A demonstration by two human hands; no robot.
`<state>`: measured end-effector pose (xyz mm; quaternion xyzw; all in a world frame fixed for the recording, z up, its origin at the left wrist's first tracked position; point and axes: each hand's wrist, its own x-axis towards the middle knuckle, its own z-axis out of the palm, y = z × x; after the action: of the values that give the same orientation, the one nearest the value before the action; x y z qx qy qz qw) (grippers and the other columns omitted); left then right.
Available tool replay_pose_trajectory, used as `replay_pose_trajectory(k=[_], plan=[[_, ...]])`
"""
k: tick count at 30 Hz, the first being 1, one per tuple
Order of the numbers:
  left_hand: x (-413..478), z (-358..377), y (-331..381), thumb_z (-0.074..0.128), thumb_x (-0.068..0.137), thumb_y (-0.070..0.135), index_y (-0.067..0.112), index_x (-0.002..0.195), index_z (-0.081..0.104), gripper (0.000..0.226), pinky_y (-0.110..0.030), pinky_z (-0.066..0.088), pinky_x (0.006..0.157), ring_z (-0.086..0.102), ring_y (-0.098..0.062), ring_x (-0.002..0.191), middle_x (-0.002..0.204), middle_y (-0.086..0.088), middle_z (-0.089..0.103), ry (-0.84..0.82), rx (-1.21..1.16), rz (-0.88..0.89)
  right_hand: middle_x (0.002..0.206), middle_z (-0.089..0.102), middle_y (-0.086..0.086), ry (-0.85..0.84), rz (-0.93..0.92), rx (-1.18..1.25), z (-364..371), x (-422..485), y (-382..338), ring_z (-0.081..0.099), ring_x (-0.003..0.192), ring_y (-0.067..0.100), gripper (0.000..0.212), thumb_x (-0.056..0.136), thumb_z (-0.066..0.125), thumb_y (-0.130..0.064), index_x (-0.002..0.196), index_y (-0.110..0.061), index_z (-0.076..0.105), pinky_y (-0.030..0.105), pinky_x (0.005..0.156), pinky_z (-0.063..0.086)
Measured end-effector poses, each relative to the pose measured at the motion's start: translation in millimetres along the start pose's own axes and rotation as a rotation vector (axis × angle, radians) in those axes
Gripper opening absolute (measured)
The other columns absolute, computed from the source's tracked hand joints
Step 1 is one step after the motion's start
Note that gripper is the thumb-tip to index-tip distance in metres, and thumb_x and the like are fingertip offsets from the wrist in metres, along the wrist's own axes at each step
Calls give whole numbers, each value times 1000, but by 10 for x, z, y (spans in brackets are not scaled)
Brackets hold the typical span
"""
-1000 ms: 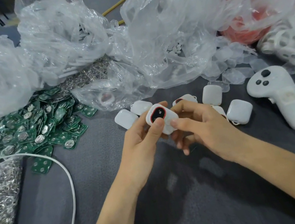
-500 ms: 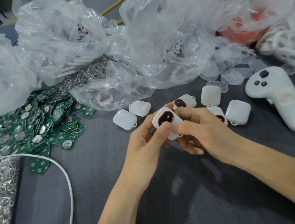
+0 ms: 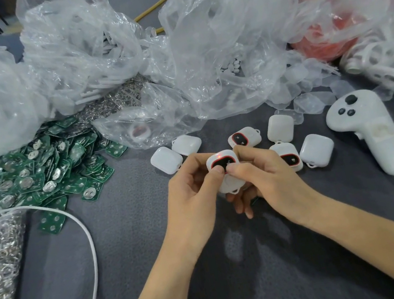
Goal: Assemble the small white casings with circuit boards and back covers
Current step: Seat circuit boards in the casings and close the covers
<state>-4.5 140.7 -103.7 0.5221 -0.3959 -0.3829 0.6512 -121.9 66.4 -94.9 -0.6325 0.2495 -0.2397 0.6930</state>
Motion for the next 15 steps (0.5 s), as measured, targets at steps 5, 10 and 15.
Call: replay_pose_trajectory(k=[5,10,15], plan=[[5,-10,20,51,85,10,8,85,61,11,-27,48,51,56,-18,49,63,0,62,3,45,9,63,62,4,-19,-8,-10,9,-2,13,58,49,28,24,87,49,-28,87,-5,57,29,38,44],[-11,10,27,47,92,8,-4,102,59,19,-27,50,53,61,-25,49,63,-8,64,-78,-40,7,58,59,4,21,-3,-13,-20,14,20,50,43,23,32,85,48,-28,93,-1,63,24,35,34],[-7,-18,21,51,92,18,10,113,66,27,-24,49,63,66,-19,70,92,-25,63,-86,42,-26,54,62,0,33,-44,14,-28,12,-3,46,40,9,32,85,45,-23,95,1,65,16,34,30]])
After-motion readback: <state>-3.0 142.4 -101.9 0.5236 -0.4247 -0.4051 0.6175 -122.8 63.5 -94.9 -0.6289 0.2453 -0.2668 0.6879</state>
